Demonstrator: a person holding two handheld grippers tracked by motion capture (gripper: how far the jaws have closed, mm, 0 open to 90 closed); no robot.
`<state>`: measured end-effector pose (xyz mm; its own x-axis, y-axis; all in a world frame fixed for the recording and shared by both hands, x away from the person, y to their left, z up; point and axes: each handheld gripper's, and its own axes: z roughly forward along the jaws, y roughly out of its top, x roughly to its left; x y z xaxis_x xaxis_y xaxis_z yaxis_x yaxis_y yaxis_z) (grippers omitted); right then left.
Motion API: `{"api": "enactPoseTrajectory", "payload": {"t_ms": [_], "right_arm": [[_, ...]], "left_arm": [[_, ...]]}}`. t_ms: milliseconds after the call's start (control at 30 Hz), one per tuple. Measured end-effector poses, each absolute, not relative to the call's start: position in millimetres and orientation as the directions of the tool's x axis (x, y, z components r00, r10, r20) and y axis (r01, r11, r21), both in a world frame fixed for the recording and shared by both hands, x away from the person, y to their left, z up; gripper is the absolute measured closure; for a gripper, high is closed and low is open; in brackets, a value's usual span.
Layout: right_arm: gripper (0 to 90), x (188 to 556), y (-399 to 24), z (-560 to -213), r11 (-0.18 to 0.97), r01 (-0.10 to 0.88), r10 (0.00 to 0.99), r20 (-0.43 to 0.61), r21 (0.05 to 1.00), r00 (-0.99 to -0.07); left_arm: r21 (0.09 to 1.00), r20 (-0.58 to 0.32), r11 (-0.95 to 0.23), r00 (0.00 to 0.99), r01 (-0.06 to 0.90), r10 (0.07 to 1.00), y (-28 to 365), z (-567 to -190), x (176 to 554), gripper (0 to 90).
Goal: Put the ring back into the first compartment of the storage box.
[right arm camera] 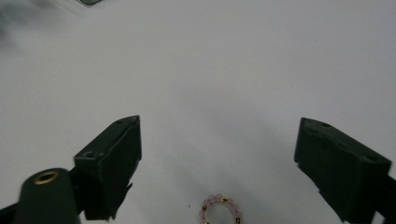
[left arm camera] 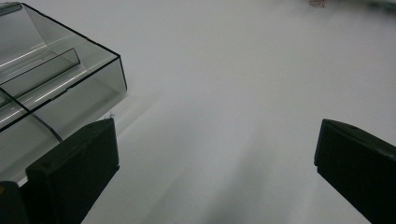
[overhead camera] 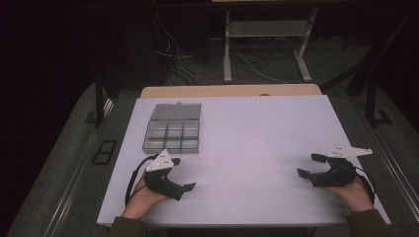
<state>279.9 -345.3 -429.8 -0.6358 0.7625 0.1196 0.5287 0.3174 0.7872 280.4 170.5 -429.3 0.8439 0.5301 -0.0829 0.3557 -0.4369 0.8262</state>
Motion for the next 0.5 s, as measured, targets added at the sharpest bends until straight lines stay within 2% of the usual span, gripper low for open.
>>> {"api": "enactPoseTrajectory", "payload": {"t_ms": [67, 200, 400, 433, 467, 500], "right_arm": [[15.7, 280.4, -346.4, -430.4, 0.317, 0.535, 0.768, 0.119, 0.783, -0.629], [32.8, 283.5, -352.6, -433.0, 0.323, 0.558, 0.768, 0.133, 0.765, -0.627], [48.6, 283.7, -354.6, -436.7, 0.352, 0.598, 0.776, 0.132, 0.72, -0.617], [48.6, 283.7, -354.6, -436.7, 0.352, 0.598, 0.776, 0.132, 0.72, -0.617], [53.6, 284.0, -355.3, -437.3, 0.358, 0.601, 0.774, 0.133, 0.714, -0.619], [53.6, 284.0, -355.3, -437.3, 0.358, 0.601, 0.774, 0.133, 0.714, -0.619]], "left_arm": [[0.826, -0.083, -0.437, 0.844, 0.356, 0.53, 170.6, -429.4, 280.4, 0.0], [0.824, -0.083, -0.439, 0.843, 0.358, 0.532, 171.1, -429.9, 280.7, 0.0], [0.827, -0.086, -0.433, 0.842, 0.358, 0.533, 171.6, -429.7, 280.2, 0.0], [0.827, -0.086, -0.433, 0.842, 0.359, 0.533, 171.9, -429.7, 280.2, 0.0], [0.827, -0.085, -0.434, 0.842, 0.358, 0.533, 172.3, -429.7, 280.2, 0.0], [0.826, -0.083, -0.436, 0.842, 0.357, 0.532, 172.5, -429.6, 280.2, 0.0]]}}
